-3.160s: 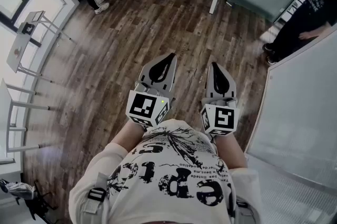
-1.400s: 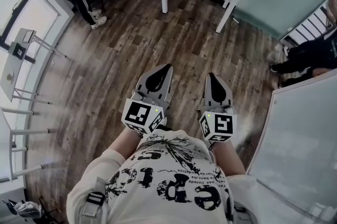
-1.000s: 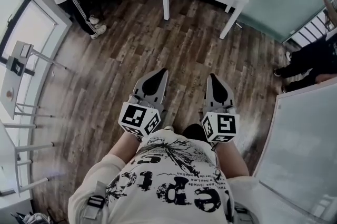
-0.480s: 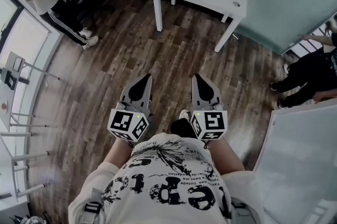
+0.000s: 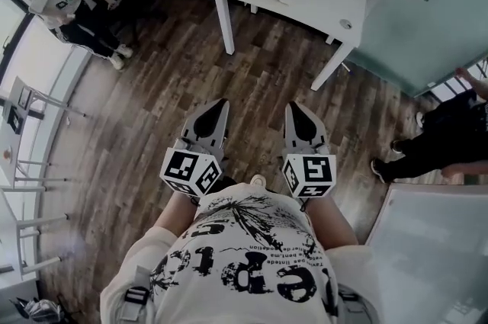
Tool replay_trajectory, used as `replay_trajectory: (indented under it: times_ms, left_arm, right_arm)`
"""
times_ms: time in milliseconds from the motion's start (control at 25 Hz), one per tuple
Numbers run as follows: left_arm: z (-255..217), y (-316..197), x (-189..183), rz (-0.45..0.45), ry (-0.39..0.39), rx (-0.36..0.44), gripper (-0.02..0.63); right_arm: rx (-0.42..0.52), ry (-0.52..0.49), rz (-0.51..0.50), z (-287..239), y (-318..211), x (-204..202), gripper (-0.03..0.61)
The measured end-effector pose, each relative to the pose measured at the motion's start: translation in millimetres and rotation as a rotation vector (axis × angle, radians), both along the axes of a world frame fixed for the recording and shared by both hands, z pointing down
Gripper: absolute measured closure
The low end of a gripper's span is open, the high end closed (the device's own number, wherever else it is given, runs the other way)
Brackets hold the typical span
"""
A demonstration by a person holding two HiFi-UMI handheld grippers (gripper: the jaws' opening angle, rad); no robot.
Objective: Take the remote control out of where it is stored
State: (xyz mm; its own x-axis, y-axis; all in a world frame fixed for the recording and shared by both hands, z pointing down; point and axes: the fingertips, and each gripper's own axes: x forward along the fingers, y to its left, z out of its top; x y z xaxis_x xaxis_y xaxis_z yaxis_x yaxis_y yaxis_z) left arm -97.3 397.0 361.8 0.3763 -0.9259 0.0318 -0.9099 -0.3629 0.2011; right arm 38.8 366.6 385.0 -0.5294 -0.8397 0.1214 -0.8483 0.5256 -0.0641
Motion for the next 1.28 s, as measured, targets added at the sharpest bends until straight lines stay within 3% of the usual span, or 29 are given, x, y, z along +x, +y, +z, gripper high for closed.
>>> replay_trajectory:
  times_ms: [200, 480, 640, 920, 1280]
  left_arm:
    - [-0.5, -44.8, 7.5, 0.005, -0.079, -0.003, 0.606]
    - [12.5, -135.0, 1.0, 0.078, -0.073, -0.027, 0.606]
    - [10.9, -201.7, -8.3, 0.175, -0.072, -0.02, 0.606]
    - [-3.0, -316.8, -27.3, 0.35, -0.105, -0.019, 0.606]
    - [7.0, -418.7, -55.3, 0.435, -0.06, -0.066, 0.606]
  right_arm:
    - [-0.042, -0.015, 0.006, 9.9, -46.3, 5.8, 0.584]
    - [-0.054, -0.023, 0.049, 15.7, -120.8, -3.9, 0.583]
    - [-0.042, -0.058, 0.112, 11.9, -172.8, -12.9, 0.584]
    - [-0.059, -0.031, 0.261, 3.0, -270.6, -44.0, 0.584]
    - [-0.134, -0.013, 0.362, 13.7, -356.9, -71.9, 0.584]
